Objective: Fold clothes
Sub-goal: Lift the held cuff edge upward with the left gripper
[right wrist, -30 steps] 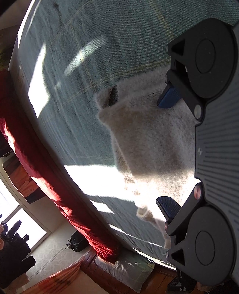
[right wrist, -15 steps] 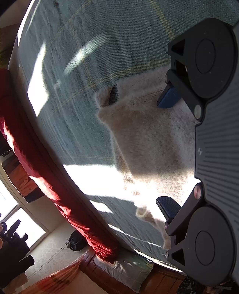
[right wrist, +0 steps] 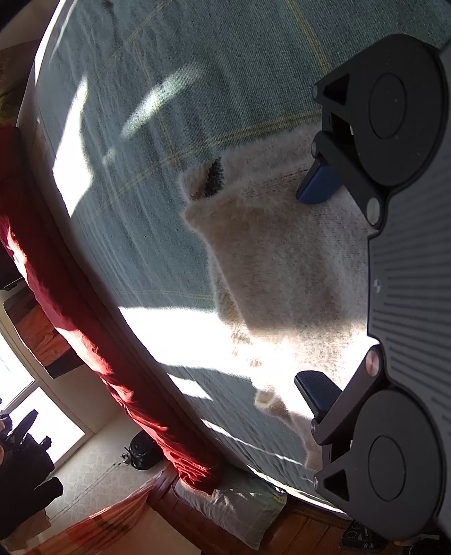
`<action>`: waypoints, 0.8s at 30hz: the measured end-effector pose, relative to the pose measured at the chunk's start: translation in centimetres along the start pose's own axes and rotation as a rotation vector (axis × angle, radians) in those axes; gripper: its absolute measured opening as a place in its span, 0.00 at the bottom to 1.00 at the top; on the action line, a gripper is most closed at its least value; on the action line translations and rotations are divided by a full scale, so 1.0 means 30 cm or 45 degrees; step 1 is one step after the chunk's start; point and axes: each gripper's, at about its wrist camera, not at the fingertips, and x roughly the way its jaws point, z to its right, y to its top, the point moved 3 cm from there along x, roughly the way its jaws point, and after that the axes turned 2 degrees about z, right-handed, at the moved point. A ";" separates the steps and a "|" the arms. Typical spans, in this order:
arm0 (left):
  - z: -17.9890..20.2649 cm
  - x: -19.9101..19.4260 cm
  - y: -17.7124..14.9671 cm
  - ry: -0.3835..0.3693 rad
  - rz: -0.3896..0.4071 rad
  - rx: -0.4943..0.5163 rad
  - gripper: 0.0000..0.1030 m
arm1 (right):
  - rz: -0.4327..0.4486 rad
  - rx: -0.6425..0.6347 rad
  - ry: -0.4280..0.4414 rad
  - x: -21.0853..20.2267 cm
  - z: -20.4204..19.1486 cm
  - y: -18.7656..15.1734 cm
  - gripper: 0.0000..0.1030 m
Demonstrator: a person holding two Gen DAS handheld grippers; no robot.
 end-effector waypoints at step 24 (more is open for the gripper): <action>0.029 -0.002 -0.015 0.128 0.076 -0.029 0.33 | -0.034 -0.037 -0.074 0.028 -0.024 -0.004 1.00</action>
